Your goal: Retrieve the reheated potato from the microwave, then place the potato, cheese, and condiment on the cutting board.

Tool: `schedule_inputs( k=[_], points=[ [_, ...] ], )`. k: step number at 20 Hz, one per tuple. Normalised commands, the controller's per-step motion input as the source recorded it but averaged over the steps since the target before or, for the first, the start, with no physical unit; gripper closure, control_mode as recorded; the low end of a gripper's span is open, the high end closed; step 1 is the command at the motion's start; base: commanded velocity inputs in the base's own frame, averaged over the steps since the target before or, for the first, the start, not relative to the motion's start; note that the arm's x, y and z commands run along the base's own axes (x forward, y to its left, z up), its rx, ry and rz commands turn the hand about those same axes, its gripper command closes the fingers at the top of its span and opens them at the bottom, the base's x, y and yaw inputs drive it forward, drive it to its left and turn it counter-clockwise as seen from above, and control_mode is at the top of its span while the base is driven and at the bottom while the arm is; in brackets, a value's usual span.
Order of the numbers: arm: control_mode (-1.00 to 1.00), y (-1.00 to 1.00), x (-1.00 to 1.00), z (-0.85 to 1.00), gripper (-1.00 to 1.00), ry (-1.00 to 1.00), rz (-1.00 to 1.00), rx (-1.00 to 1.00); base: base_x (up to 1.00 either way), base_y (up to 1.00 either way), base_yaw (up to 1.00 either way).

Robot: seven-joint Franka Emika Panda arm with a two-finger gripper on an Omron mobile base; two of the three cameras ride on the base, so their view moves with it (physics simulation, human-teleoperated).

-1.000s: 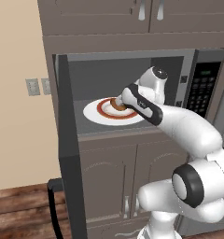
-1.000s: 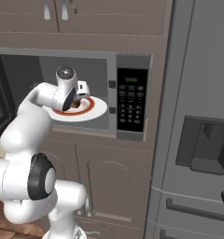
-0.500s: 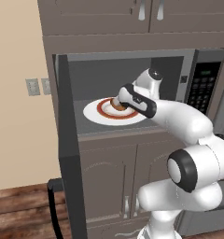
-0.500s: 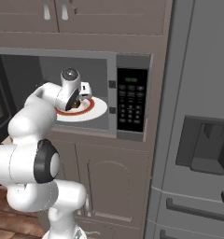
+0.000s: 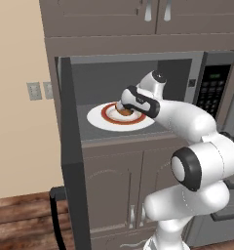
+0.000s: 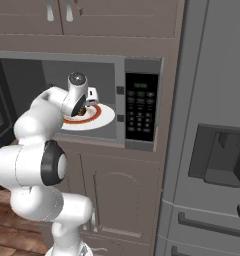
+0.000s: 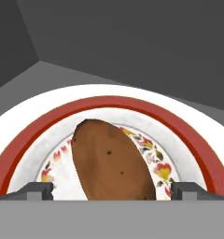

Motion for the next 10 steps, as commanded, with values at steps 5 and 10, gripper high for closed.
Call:
schedule_inputs(
  k=[5,10],
  points=[
    [-1.00,0.12,0.07,-0.15,-1.00,0.03,0.03,0.00,0.00,0.00,0.00],
    [-1.00,0.08,0.10,-0.14,-1.00,0.02,0.02,0.00,0.00,0.00,0.00]
  ],
)
